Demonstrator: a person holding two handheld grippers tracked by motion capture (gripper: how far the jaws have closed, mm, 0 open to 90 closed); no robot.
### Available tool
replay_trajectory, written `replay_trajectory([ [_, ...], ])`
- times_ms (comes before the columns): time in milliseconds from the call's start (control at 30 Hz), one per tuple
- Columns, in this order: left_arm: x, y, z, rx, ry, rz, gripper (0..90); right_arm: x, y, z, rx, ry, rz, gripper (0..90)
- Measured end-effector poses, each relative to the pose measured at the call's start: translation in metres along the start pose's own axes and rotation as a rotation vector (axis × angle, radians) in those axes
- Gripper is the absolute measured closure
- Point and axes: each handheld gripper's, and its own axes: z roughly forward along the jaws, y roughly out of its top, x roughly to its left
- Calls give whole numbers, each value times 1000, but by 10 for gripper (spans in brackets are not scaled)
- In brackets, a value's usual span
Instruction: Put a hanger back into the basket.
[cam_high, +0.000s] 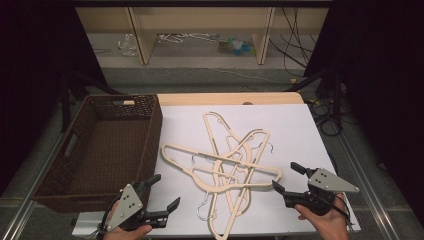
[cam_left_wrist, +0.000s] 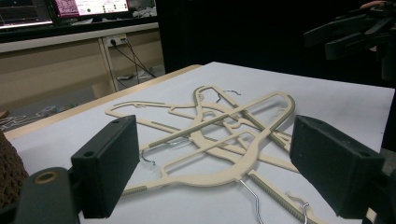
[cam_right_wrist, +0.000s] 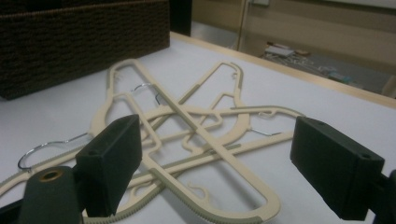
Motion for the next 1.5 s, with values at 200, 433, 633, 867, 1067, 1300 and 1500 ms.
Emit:
replay_trajectory([
  [200, 0, 0, 0, -1, 4, 0, 160, -9, 9, 12, 48, 33, -31, 187],
  [433, 1, 0, 1, 0, 3, 0, 159, -18, 19, 40, 141, 67, -39, 171],
  [633, 0, -1, 1, 7, -2, 0, 159, -26, 17, 70, 250, 109, -92, 241],
  [867, 0, -1, 2, 8, -6, -3, 159, -35, 9, 99, 372, 143, -104, 303],
  [1067, -1, -1, 2, 12, -4, -1, 159, -37, 4, 113, 421, 146, -91, 368],
  [1300, -2, -2, 3, 23, -5, 6, 159, -41, -1, 126, 491, 174, -138, 477],
  [1500, -2, -3, 4, 34, -13, 18, 160, -41, -5, 127, 559, 178, -151, 577],
])
